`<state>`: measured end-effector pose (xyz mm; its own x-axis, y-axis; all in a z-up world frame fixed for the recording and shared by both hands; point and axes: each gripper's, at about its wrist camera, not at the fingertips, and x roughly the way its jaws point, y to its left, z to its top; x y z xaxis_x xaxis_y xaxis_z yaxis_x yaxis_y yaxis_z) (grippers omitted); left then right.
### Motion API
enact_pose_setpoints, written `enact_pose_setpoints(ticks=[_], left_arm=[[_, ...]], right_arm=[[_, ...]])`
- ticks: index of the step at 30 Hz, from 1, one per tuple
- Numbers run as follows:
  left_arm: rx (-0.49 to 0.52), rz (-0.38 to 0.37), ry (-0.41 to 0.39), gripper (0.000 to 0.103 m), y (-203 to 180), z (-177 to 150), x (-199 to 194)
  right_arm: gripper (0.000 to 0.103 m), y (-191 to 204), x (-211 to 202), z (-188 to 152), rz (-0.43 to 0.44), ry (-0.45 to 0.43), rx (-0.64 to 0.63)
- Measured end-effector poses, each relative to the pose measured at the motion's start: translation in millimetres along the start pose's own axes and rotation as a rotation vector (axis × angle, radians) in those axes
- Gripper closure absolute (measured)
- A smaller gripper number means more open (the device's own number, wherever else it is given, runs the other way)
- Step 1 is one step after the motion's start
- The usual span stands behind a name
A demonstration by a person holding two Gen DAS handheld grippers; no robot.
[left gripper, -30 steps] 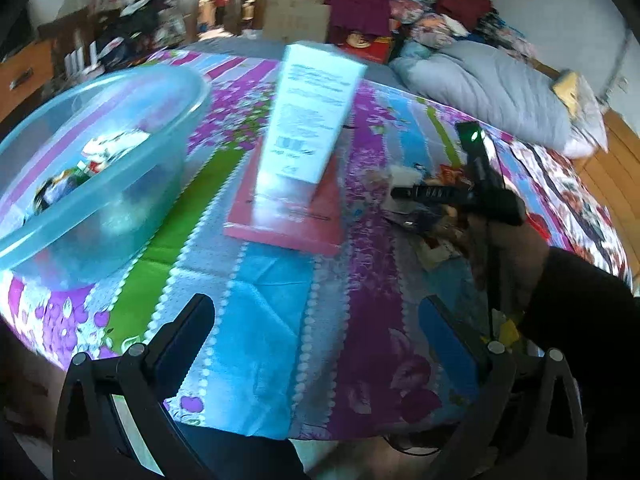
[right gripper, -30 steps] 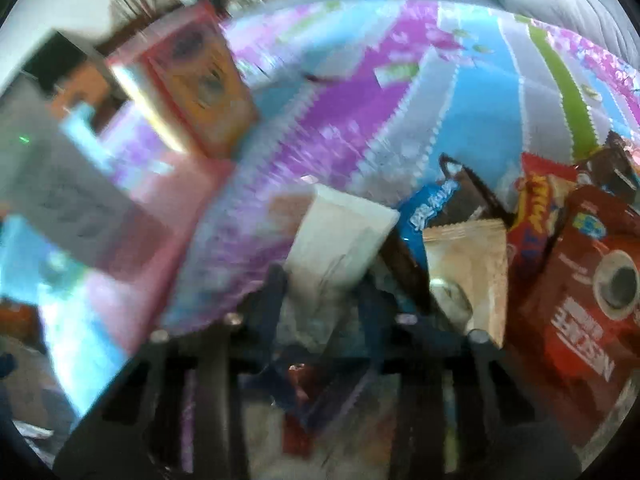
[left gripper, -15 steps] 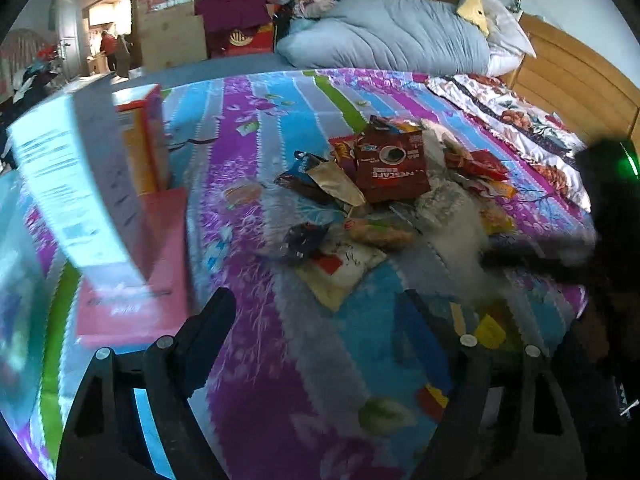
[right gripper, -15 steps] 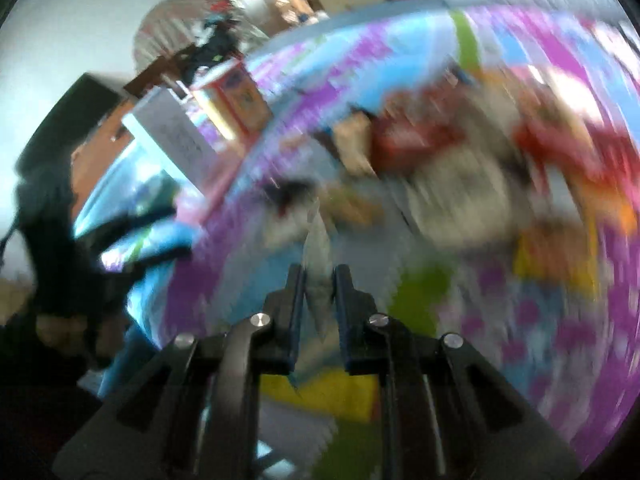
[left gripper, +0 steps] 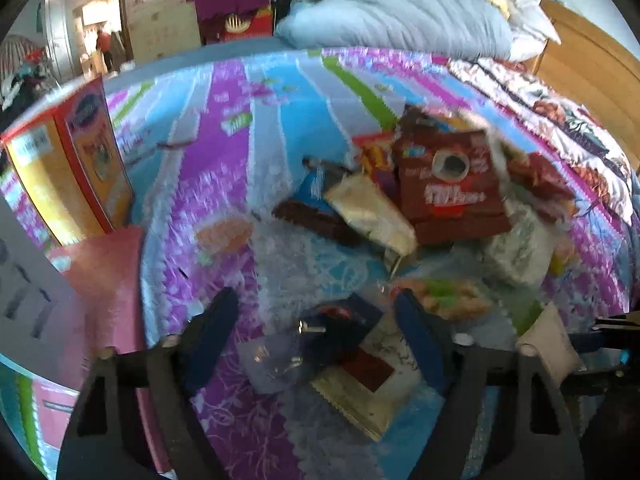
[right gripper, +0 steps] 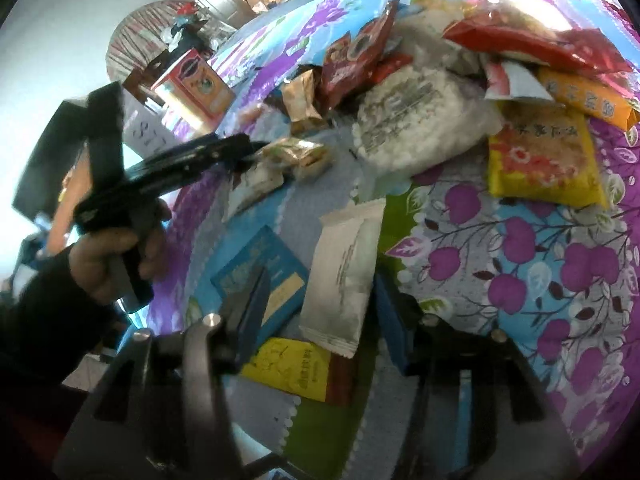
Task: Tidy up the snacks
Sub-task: 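Grasp a dark packet with the left tool while the right tool grasps a white bag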
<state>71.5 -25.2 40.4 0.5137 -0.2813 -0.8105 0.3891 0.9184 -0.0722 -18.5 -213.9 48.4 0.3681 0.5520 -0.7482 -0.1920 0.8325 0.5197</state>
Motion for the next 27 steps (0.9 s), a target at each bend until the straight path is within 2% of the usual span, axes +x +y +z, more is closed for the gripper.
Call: enact_pose_setpoints(ticks=[1, 2, 4, 7, 9, 13, 17, 23, 27], left_arm=[[0.000, -0.012, 0.017, 0.067, 0.9, -3.4, 3.2], [-0.003, -0.026, 0.039, 0.071, 0.8, -6.2, 5.9], [-0.008, -0.024, 0.018, 0.074, 1.1, -10.8, 0.1], [-0.031, -0.062, -0.026, 0.074, 2.8, -13.0, -21.5], [-0.037, -0.092, -0.058, 0.074, 2.1, -13.2, -40.6], [-0.049, -0.136, -0.116, 0.074, -2.0, -10.9, -78.5], [-0.067, -0.143, -0.146, 0.074, -2.0, -12.4, -106.6], [-0.098, -0.130, -0.152, 0.074, 2.4, -20.6, -124.9], [-0.110, -0.128, -0.170, 0.074, 4.5, -23.5, -140.8]], right_arm=[[0.049, 1.7, 1.3, -0.4, -0.011, 0.002, -0.012], [0.048, 4.0, 1.6, -1.3, -0.027, 0.005, -0.031], [0.048, 10.3, 4.7, -2.5, -0.067, 0.014, -0.080], [0.051, 18.8, 11.5, -4.0, -0.131, 0.027, -0.152], [0.062, 21.5, 15.5, -5.0, -0.174, 0.028, -0.191], [0.071, 15.3, 11.8, -4.7, -0.150, -0.009, -0.150], [0.073, 15.3, 0.7, -4.1, -0.130, -0.055, -0.124], [0.073, 34.2, -18.5, 1.7, -0.120, -0.113, -0.151], [0.073, 46.9, -32.8, 10.7, -0.064, -0.152, -0.143]])
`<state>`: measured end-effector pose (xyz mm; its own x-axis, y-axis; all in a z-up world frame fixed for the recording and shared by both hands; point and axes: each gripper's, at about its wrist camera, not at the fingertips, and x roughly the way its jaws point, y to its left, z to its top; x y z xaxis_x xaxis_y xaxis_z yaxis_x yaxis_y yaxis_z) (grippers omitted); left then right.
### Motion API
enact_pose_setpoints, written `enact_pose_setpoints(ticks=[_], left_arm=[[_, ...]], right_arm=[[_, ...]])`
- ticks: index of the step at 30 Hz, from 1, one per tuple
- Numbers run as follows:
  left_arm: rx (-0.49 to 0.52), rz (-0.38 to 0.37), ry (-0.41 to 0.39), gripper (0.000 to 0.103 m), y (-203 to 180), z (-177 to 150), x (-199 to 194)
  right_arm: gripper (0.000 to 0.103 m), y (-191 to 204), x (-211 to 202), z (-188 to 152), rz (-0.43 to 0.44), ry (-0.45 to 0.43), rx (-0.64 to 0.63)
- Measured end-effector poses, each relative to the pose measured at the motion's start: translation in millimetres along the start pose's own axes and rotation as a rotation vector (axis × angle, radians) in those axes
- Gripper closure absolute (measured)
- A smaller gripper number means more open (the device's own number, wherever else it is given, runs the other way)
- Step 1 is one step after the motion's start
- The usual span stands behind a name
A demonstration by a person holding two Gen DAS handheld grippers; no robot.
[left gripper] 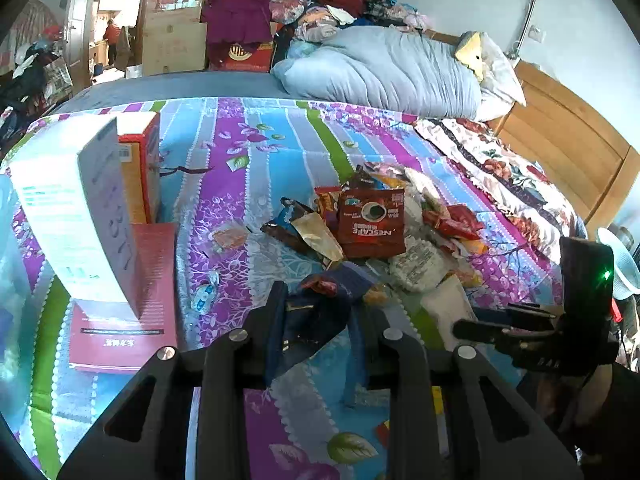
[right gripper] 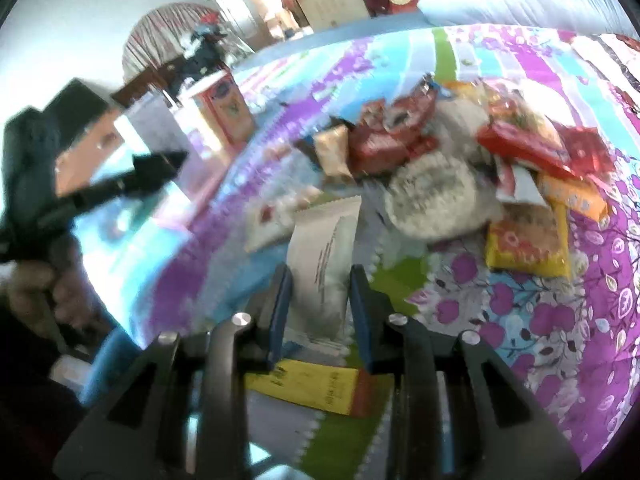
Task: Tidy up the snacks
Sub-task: 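Grasp a dark packet with the left tool while the right tool grasps a white bag, then carry both snacks over the clear basin and open both tools to drop them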
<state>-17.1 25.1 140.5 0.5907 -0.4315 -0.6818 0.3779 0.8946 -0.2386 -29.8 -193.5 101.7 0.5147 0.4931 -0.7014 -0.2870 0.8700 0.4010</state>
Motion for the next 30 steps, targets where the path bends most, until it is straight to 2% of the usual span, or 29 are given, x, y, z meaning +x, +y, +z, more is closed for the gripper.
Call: enact_pose_setpoints(ticks=[6, 15, 19, 30], left_arm=[[0.001, 0.046, -0.058, 0.074, 3.5, 5.3, -31.8], [-0.029, 0.258, -0.112, 0.074, 36.6, 7.0, -78.5], [-0.052, 0.323, -0.152, 0.074, 58.1, 7.5, -103.1], [-0.127, 0.385, -0.245, 0.074, 103.1, 2.2, -163.2]], right_arm=[[0.073, 27.1, -15.3, 17.8, 0.048, -0.050, -0.025], [0.073, 69.0, -21.6, 38.0, 0.084, -0.080, -0.117], [0.073, 84.6, -23.2, 49.7, 0.096, -0.096, -0.149], [0.073, 164.5, -10.5, 91.4, 0.171, -0.114, -0.306]])
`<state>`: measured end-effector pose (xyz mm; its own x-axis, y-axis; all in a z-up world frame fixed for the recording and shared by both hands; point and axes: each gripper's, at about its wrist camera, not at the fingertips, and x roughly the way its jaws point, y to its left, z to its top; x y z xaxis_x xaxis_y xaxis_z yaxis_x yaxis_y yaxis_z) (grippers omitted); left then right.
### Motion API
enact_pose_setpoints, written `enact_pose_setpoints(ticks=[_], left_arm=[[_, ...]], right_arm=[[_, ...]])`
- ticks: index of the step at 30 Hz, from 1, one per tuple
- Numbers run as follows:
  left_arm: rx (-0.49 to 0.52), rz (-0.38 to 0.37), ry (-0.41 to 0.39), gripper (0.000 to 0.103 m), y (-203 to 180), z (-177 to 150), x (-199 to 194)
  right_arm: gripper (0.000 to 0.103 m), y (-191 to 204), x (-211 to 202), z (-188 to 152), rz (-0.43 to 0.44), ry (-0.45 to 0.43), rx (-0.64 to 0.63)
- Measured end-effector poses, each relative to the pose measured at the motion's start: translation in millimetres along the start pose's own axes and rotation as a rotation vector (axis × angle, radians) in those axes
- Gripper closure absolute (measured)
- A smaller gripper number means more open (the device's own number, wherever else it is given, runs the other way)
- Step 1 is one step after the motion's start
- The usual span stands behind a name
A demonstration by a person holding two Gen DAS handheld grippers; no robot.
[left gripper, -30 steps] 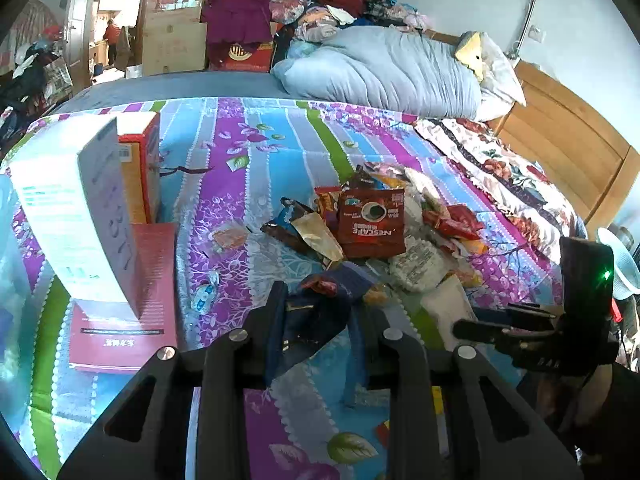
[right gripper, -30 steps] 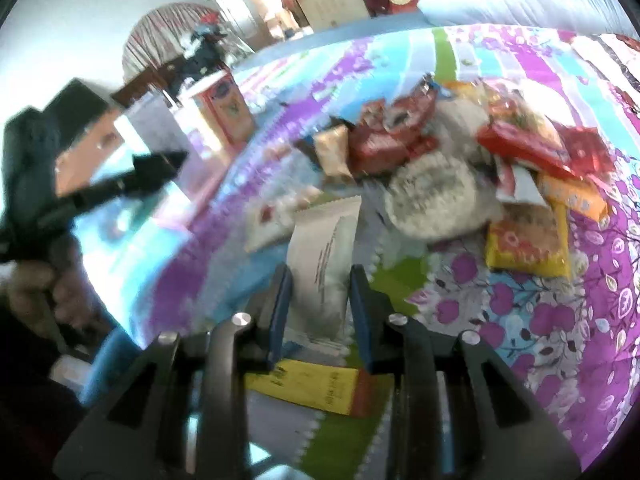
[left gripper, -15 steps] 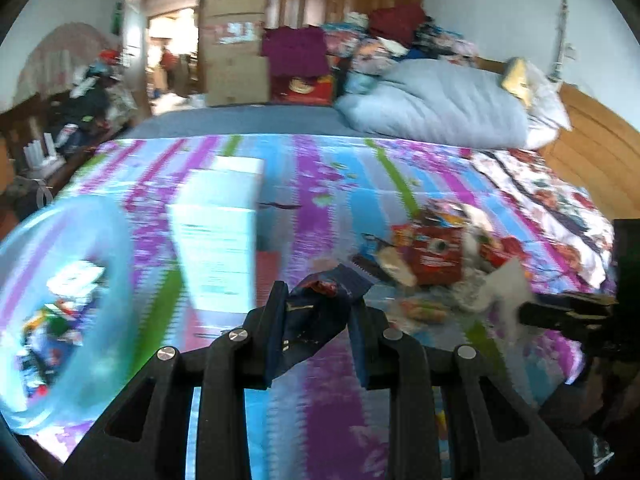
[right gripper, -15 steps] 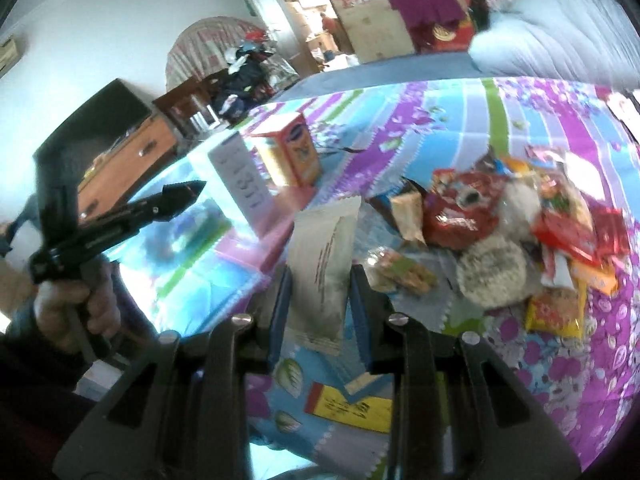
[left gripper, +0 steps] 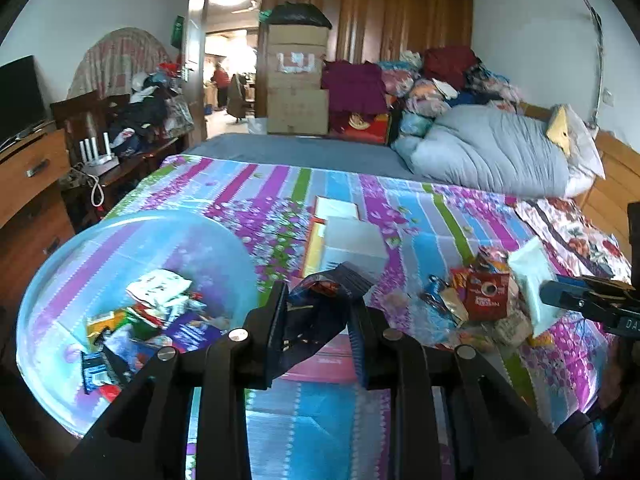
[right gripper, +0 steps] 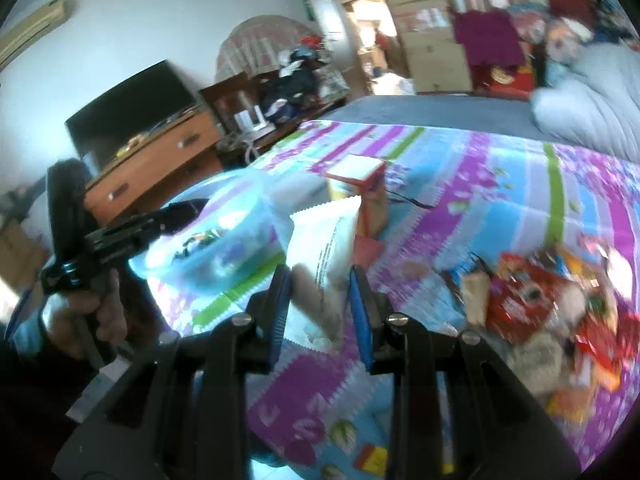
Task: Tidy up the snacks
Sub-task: 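Carry both snacks over the clear basin and open both tools to drop them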
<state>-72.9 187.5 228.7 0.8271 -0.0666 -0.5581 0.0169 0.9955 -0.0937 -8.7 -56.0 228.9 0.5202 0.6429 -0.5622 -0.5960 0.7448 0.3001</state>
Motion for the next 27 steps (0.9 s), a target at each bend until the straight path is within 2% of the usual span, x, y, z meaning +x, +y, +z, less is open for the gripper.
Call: enact_pose_setpoints(ticks=[5, 13, 18, 27], left_arm=[[-0.029, 0.052, -0.021, 0.074, 25.9, 4.6, -9.7], [-0.105, 0.170, -0.038, 0.074, 95.2, 11.5, -14.7], [-0.172, 0.232, -0.030, 0.074, 142.9, 13.7, -13.2], [-0.221, 0.299, 0.009, 0.074, 199.7, 13.7, 2.2]], right_arm=[[0.073, 30.9, 26.4, 25.7, 0.047, 0.014, -0.070], [0.073, 74.5, 76.1, 76.4, 0.133, 0.038, -0.154], [0.073, 100.0, 111.8, 95.4, 0.169, 0.084, -0.190], [0.073, 131.2, 175.7, 116.3, 0.203, 0.189, -0.204]])
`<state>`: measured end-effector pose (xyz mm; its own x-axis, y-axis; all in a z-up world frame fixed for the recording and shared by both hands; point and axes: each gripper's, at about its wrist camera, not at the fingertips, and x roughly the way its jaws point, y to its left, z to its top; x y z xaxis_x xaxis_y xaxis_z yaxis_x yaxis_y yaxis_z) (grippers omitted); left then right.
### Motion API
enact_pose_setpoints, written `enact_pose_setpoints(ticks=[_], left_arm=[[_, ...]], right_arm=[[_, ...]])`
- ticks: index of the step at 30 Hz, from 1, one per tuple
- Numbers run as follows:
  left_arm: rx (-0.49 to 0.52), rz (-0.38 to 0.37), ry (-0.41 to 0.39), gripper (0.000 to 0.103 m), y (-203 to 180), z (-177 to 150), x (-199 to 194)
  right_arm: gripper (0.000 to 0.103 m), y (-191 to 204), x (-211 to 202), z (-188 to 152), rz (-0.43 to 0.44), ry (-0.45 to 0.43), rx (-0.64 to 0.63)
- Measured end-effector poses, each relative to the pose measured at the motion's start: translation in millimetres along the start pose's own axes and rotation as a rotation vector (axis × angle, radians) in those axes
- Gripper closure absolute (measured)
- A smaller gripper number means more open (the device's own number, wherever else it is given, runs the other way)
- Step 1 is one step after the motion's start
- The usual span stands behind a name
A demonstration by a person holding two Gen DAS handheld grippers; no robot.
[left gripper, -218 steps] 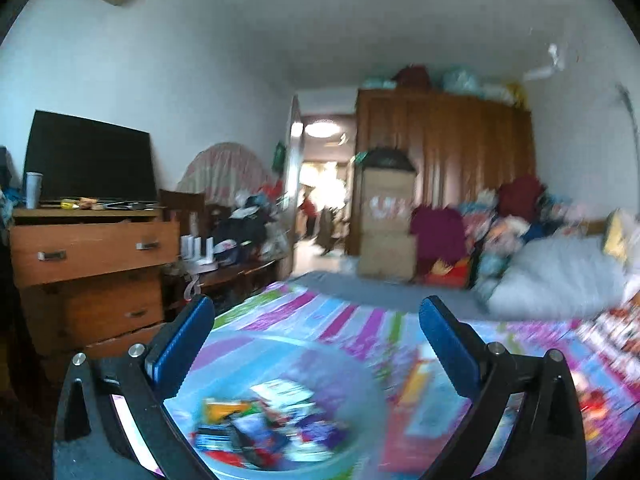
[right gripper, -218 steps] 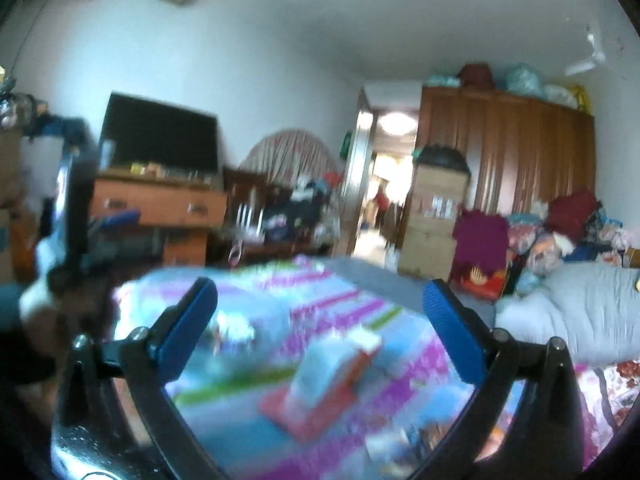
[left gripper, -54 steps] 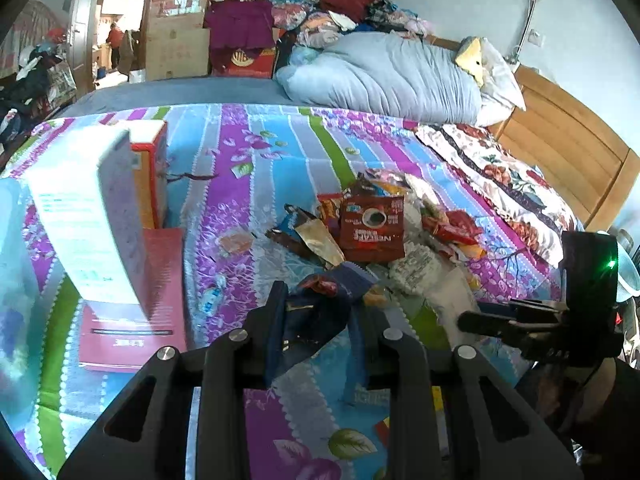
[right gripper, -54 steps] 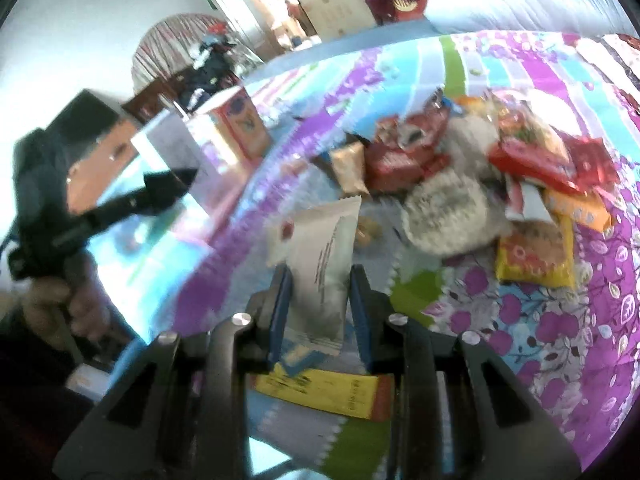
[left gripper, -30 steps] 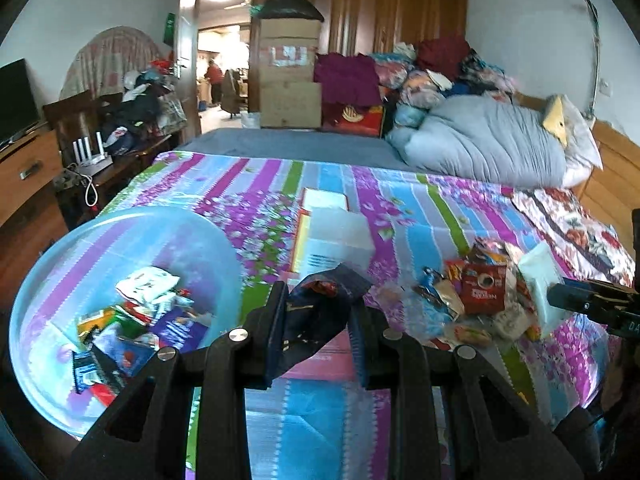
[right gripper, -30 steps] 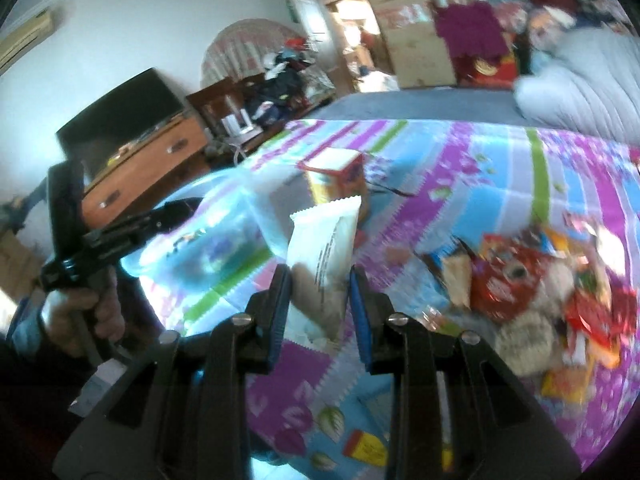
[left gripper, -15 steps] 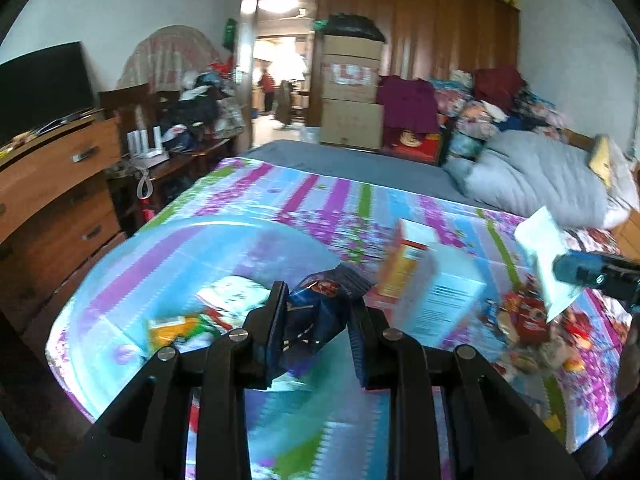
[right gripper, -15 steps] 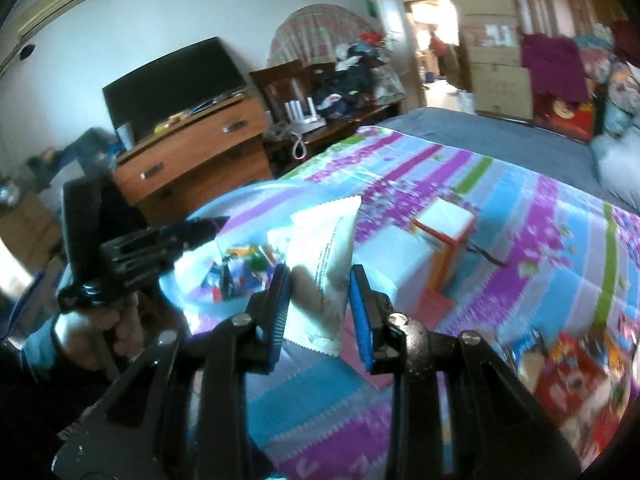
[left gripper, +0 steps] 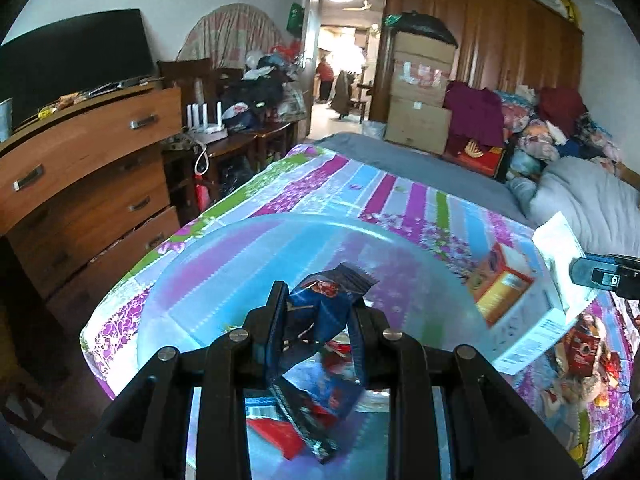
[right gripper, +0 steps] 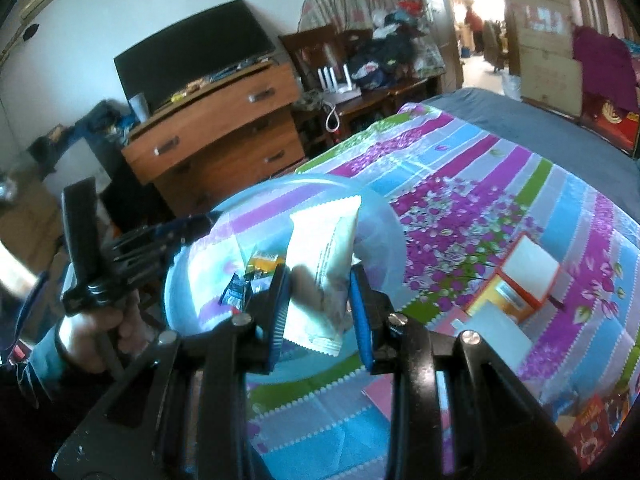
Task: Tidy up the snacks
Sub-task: 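Carry both snacks over the clear basin and open both tools to drop them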
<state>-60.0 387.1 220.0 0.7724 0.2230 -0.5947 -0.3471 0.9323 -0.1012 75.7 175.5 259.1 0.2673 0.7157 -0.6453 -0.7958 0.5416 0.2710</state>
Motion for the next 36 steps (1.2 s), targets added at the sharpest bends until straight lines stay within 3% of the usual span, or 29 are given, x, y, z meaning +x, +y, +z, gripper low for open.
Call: enact_pose_setpoints(ticks=[12, 36], left_arm=[[0.093, 0.088, 0.096, 0.074, -2.8, -13.3, 48.8], [0.097, 0.105, 0.120, 0.074, 1.7, -19.2, 54.1]], right_arm=[[0.073, 18.5, 60.1, 3.6, 0.048, 0.096, -0.012], [0.073, 18.6, 85.9, 1.1, 0.049, 0.136, 0.002]])
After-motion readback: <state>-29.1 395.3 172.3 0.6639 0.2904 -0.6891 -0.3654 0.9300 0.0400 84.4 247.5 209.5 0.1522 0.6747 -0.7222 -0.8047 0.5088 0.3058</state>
